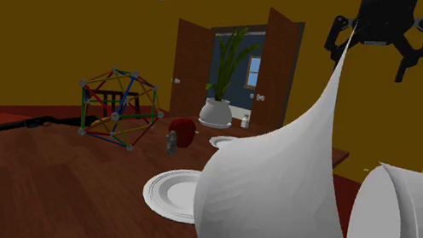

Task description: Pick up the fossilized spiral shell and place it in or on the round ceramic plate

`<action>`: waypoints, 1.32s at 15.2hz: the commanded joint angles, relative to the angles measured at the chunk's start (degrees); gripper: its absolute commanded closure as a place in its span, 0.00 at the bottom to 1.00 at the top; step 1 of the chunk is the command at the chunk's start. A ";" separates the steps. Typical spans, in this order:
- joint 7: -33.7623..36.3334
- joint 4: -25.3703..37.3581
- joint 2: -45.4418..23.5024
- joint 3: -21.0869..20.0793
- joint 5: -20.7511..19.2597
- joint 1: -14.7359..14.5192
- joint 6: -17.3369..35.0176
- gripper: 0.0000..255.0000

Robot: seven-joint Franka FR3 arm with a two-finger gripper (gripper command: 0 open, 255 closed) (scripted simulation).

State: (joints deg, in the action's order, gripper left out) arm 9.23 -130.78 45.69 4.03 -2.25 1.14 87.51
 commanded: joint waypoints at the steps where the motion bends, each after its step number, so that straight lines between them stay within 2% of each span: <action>1: 0.00 0.00 0.00 0.00 0.00 0.00 0.00 0.00; 10: -0.25 2.99 -13.64 -5.49 3.01 -5.47 8.86 0.00; 20: -0.39 10.71 -30.26 -11.75 3.95 -10.49 15.86 0.00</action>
State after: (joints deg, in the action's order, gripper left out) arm 8.81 -121.02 17.48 -7.05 1.74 -8.87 102.42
